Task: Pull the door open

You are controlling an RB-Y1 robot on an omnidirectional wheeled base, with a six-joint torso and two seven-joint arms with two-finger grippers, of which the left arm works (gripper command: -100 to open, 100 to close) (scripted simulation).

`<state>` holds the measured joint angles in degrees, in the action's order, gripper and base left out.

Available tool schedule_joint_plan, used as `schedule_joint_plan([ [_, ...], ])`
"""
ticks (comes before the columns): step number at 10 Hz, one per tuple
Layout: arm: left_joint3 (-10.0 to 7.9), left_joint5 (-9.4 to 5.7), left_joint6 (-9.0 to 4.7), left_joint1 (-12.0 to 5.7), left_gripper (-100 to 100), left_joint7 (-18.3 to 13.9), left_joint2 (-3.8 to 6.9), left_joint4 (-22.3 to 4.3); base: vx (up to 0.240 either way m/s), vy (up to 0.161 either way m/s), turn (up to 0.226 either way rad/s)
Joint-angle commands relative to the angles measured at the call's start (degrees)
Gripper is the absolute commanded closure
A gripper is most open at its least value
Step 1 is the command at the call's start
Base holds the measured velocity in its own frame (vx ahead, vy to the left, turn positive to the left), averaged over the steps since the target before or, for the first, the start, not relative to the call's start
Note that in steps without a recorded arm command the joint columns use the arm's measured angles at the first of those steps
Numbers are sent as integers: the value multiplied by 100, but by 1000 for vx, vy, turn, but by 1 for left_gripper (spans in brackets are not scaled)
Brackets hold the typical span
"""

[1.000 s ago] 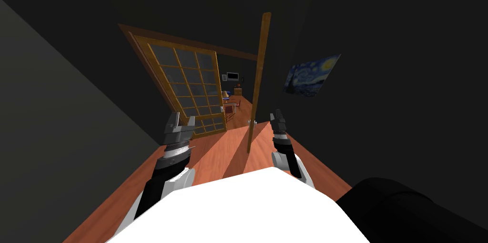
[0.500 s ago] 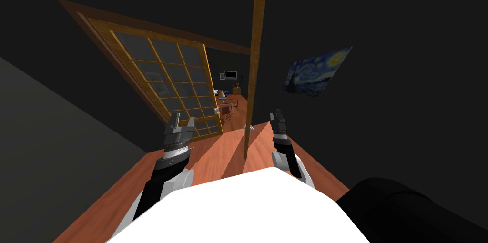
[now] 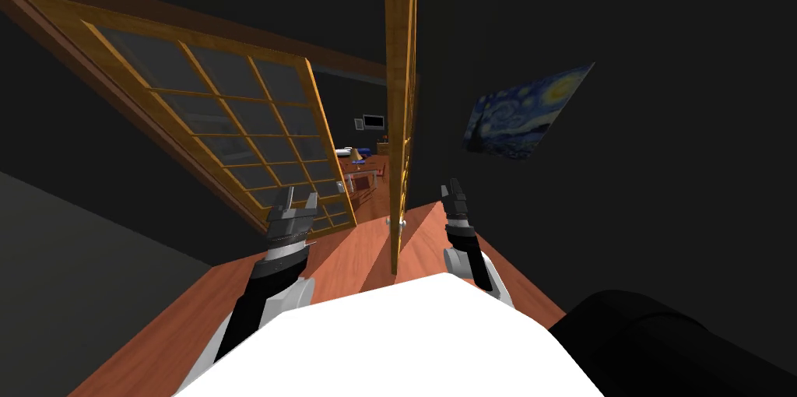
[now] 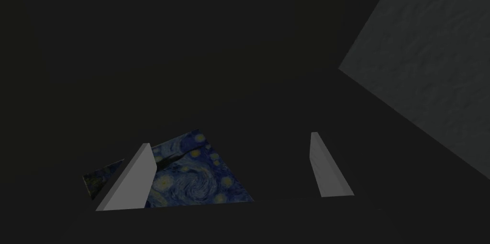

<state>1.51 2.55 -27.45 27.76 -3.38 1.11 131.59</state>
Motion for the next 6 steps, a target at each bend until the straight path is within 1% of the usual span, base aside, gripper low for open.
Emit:
schedule_joint_plan([
  [1, -91, -24, -22, 10, -100, -80, 56, -98, 207, -171, -46],
  [4, -272, -74, -63, 34, -100, -234, 167, -289, 206, -180, -39],
  [5, -321, -87, -74, 40, -100, -276, 197, -342, 57, -104, 77],
  [6, -376, -103, -88, 44, -100, -327, 228, -405, -18, -59, 33],
])
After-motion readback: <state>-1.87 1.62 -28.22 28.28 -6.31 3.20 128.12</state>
